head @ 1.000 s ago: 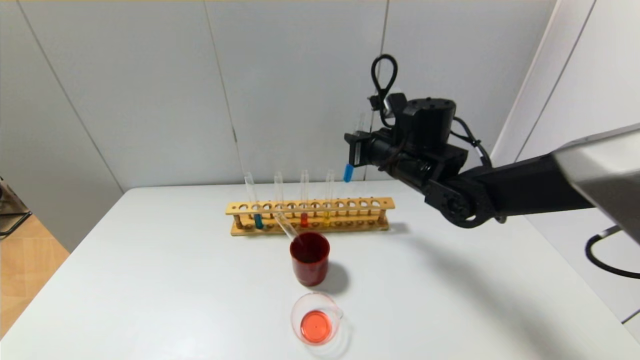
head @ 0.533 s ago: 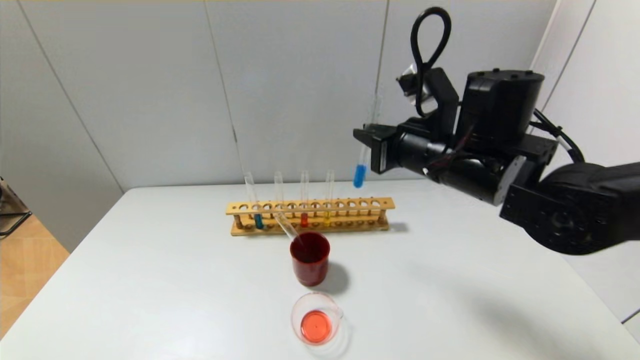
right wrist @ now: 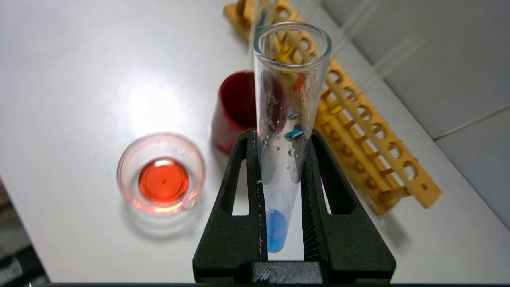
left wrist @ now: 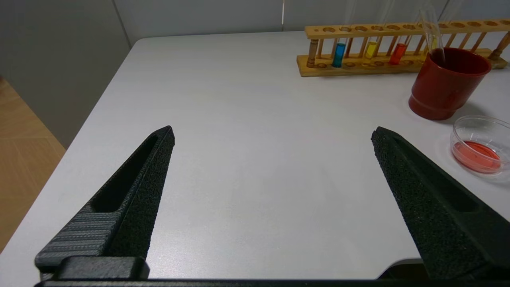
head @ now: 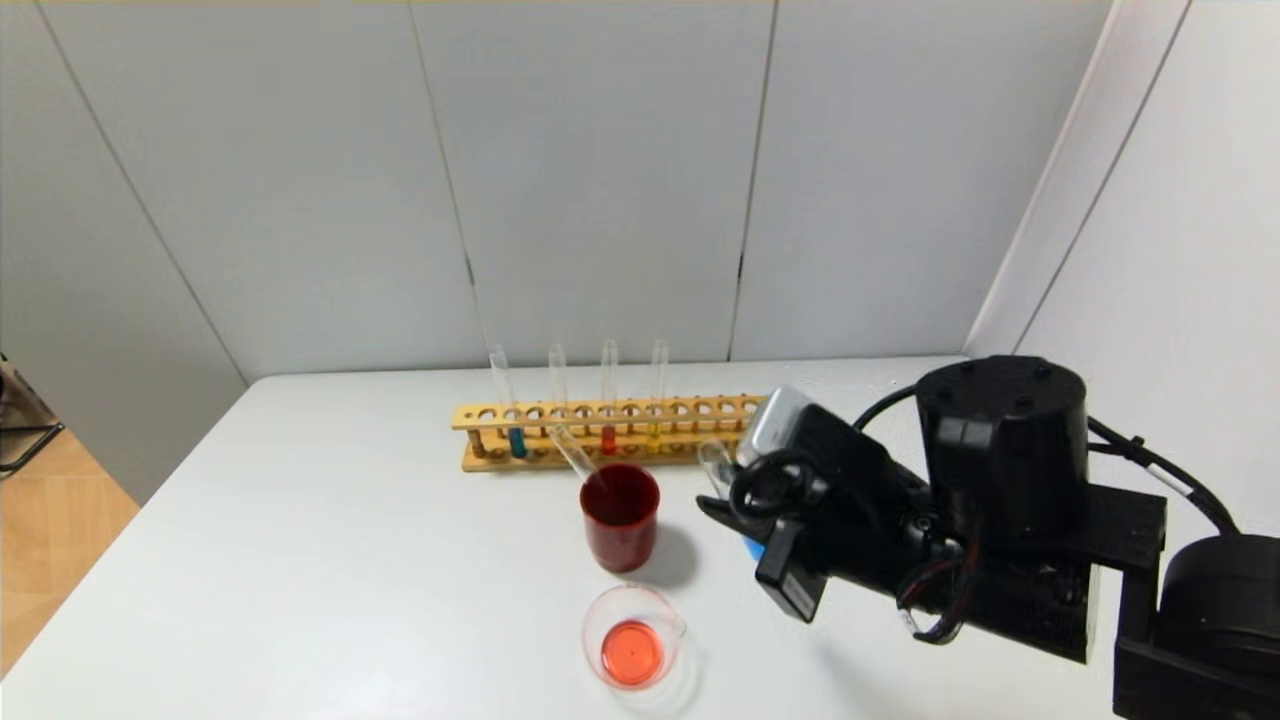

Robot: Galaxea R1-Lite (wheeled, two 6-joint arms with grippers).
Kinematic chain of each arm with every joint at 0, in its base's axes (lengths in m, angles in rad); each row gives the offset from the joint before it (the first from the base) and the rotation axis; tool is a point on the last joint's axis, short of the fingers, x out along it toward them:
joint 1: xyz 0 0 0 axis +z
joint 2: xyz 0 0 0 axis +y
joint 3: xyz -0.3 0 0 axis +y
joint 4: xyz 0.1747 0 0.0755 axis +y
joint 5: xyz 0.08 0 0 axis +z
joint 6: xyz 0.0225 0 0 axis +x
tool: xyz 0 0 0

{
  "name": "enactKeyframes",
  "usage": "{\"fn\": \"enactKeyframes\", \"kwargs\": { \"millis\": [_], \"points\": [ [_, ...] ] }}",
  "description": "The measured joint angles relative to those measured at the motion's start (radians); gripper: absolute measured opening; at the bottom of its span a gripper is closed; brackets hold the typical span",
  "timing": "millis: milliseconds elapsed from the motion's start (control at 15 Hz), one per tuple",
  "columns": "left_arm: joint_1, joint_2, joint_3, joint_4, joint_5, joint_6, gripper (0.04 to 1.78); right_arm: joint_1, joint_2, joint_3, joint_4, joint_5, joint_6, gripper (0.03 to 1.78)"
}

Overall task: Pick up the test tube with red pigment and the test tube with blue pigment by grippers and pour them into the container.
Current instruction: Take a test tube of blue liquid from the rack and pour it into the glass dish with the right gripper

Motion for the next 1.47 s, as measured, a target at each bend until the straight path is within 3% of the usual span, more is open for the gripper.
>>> {"fn": "enactKeyframes", "kwargs": {
  "millis": [200, 533, 667, 800, 1067, 1467],
  "points": [
    [0.000, 0.000, 0.000, 0.000, 0.000, 0.001, 1.75, 0.024, 0.036, 0.014, 0.010, -0.010, -0.118, 0.33],
    [0.000, 0.000, 0.000, 0.000, 0.000, 0.000, 1.75, 0.019, 0.134, 0.007, 0.029, -0.018, -0.387, 0.33],
    [0.000, 0.000, 0.000, 0.000, 0.000, 0.000, 1.75, 0.012, 0.153, -0.021, 0.116, -0.025, -0.496, 0.33],
    [0.000, 0.000, 0.000, 0.000, 0.000, 0.001, 1.75, 0.015, 0.162, -0.074, 0.222, -0.075, -0.569, 0.33],
    [0.000, 0.000, 0.000, 0.000, 0.000, 0.000, 1.75, 0.056, 0.177, -0.177, 0.369, -0.159, -0.673, 0.33],
    [0.000, 0.000, 0.000, 0.000, 0.000, 0.001, 1.75, 0.097, 0.258, -0.293, 0.423, -0.261, -0.733, 0.33]
  ]
}}
